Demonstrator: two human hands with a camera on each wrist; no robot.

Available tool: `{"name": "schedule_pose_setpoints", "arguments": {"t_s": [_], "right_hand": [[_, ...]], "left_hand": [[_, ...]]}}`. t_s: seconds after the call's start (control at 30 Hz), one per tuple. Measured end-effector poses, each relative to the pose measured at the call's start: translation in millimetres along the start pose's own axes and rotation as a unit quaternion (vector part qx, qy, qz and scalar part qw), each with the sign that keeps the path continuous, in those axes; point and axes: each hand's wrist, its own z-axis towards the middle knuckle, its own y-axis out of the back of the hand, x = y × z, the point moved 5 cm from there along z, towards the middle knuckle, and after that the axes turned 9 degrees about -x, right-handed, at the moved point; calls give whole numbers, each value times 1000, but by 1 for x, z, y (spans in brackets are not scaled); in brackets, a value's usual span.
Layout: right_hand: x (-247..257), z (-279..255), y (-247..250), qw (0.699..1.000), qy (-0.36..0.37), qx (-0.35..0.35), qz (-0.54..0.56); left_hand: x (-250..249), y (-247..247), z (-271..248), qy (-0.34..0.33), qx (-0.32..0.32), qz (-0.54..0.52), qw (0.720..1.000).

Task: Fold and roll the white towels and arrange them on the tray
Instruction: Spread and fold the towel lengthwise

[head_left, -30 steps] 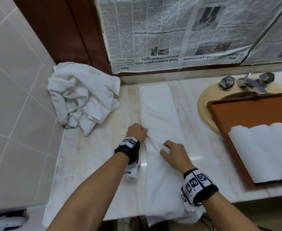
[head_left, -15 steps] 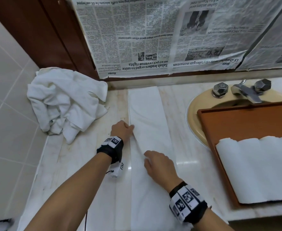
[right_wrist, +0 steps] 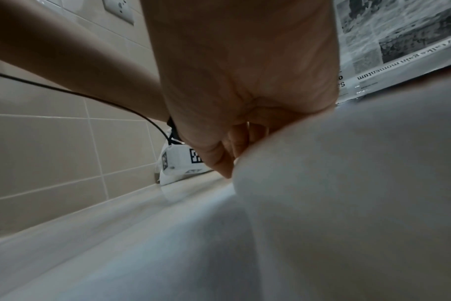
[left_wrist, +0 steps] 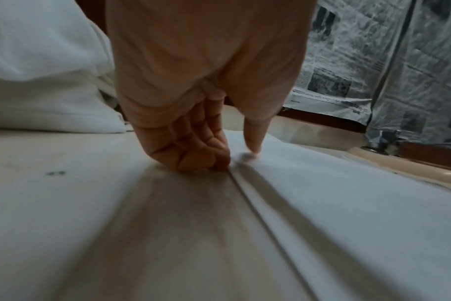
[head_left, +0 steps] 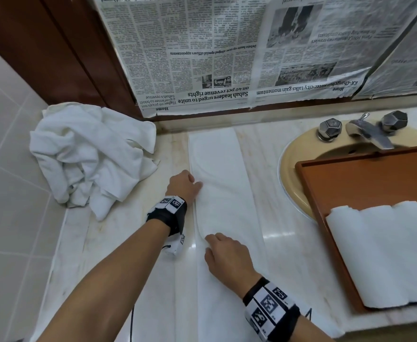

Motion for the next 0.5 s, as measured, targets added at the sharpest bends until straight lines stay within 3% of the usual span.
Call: {"name": "schedule_pose_setpoints", "arguments": {"t_s": [0.17,0.27,0.3,0.37,0.43,0.5], "right_hand": [[-3,0,-5,997,-10,31,73],[-8,4,-9,993,-21,28,109],[-9,5,-10,993,-23,24,115],[-10,7,-11,992,-24,9,126],[-11,5,-12,990,-25,-8,137],[-12,3,-13,988,-26,-16,148]], "left_hand": [[1,-1,5,-9,-2,15,1000],[-18,-8,-17,-167,-40,58,983],[-26,-16,-30,-218,-25,74,973],[-32,-40,-53,-274,65,130,951],[-23,-61,-61,-281,132,205,928],[-11,-68,-56,-279,144,245,917]]}}
